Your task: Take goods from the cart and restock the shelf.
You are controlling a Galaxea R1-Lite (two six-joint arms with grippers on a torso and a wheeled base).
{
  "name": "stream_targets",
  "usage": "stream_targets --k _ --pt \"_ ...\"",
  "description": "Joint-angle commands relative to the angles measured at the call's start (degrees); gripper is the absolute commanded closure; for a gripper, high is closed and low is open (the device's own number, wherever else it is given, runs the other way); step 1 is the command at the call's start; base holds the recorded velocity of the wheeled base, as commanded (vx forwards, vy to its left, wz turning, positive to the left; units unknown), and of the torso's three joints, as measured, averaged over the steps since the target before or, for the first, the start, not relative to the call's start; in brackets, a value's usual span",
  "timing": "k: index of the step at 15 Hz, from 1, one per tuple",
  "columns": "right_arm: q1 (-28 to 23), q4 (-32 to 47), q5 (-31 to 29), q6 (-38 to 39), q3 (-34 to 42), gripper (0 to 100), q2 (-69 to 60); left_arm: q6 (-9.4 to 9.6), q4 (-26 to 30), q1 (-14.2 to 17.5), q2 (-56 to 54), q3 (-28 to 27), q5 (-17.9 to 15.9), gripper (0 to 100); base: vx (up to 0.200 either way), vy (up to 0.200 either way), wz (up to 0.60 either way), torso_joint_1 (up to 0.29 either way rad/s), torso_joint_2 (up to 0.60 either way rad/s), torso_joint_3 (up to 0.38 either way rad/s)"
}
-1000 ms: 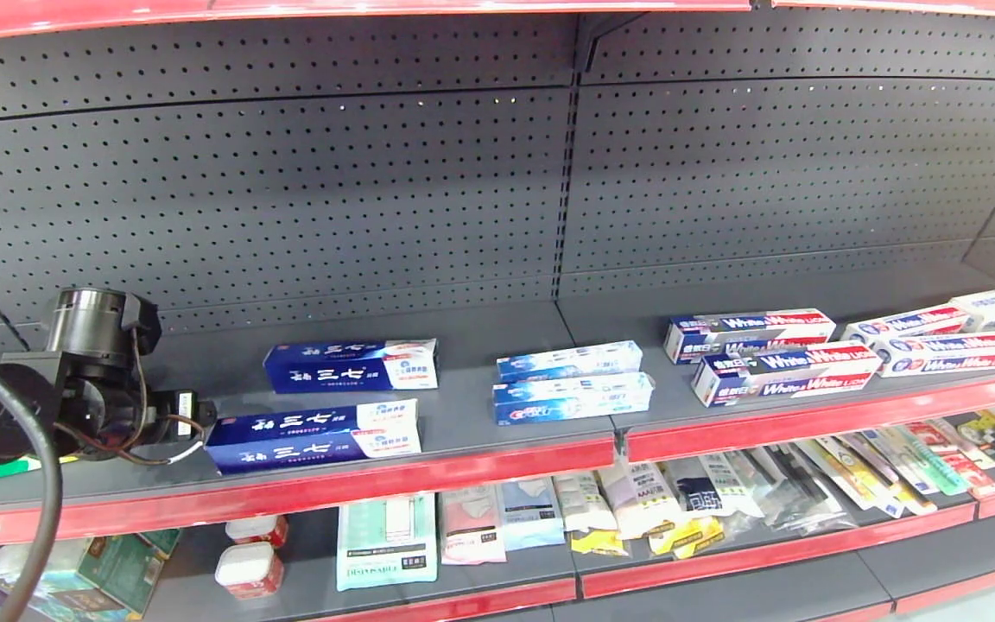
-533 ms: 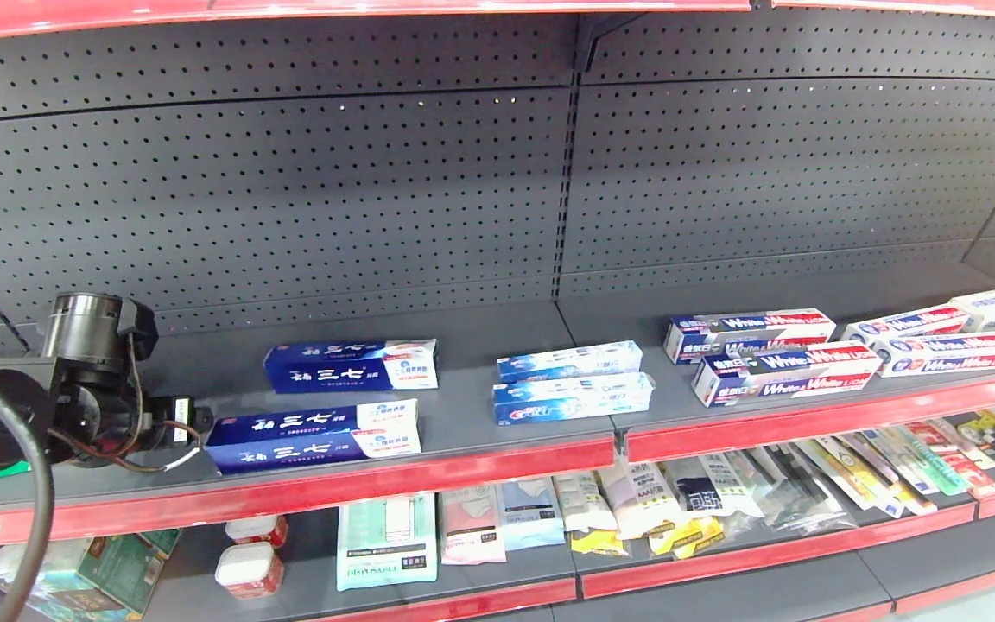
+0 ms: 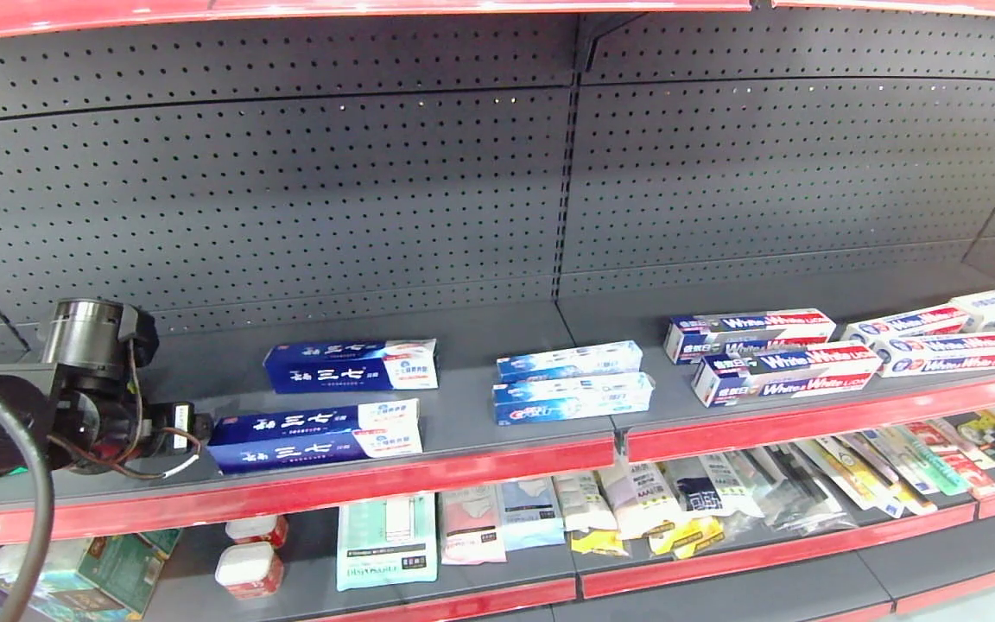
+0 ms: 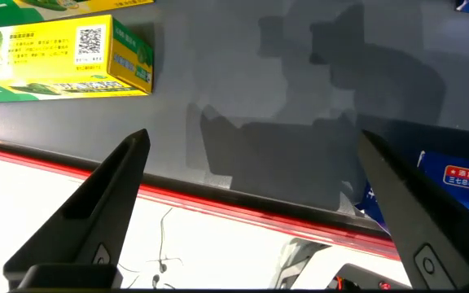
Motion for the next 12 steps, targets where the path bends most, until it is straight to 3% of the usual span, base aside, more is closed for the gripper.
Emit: stream_targets --k 1,12 --pt "0.01 -0.01 -0.02 -0.01 0.0 0 0.09 -0.1 -0.01 -0.24 0.02 0.15 0.04 0 0.0 0.0 0.0 0.0 0.0 0.0" --pt "0.01 -0.01 -0.02 -0.01 0.0 0 0.09 -0.1 -0.01 -0.32 -0.06 0.15 0.04 0 0.0 0.0 0.0 0.0 0.0 0.0"
